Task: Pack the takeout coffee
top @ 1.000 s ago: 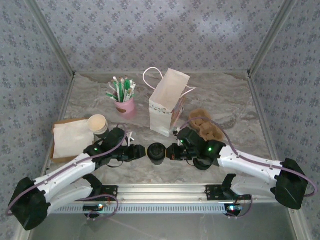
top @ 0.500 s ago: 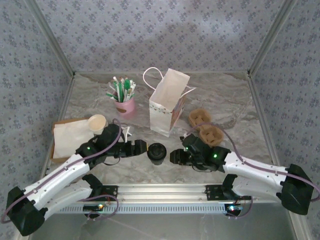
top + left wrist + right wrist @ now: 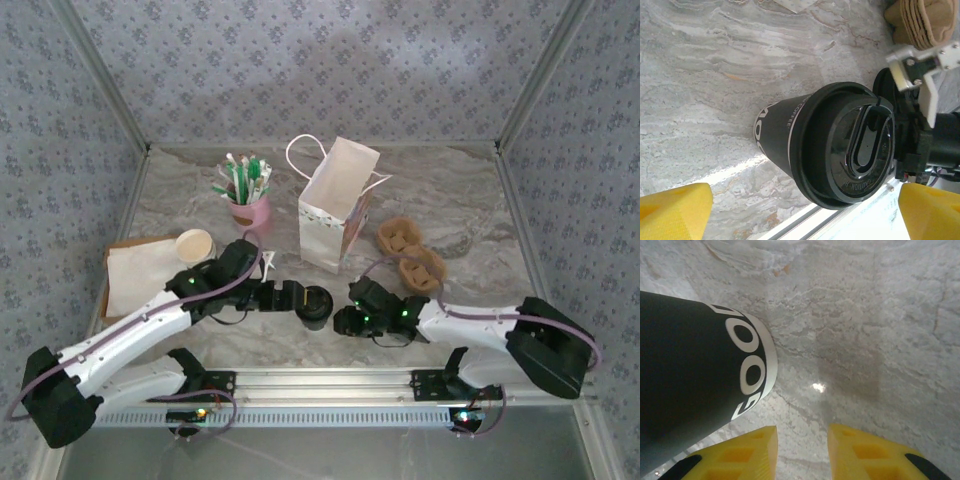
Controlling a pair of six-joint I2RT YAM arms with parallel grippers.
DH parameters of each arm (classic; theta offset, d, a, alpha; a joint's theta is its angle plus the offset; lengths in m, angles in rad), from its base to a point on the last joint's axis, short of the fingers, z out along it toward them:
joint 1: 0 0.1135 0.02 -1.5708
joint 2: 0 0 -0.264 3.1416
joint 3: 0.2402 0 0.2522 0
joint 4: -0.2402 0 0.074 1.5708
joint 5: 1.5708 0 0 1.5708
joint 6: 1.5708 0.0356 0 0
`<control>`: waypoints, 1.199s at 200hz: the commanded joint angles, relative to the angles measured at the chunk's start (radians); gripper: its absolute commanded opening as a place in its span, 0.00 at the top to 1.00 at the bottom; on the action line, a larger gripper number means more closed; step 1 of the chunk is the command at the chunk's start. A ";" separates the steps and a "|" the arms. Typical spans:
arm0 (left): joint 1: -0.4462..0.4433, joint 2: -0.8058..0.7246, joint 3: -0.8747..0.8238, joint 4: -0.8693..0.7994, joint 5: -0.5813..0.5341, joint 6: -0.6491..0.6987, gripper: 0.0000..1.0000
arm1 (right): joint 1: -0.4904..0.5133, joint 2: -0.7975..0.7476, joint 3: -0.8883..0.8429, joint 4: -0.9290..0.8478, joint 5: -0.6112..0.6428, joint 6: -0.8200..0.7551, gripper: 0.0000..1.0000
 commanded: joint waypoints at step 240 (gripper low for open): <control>0.238 -0.177 -0.044 -0.167 -0.144 0.064 0.10 | 0.036 0.539 0.463 0.134 -0.099 -0.098 0.69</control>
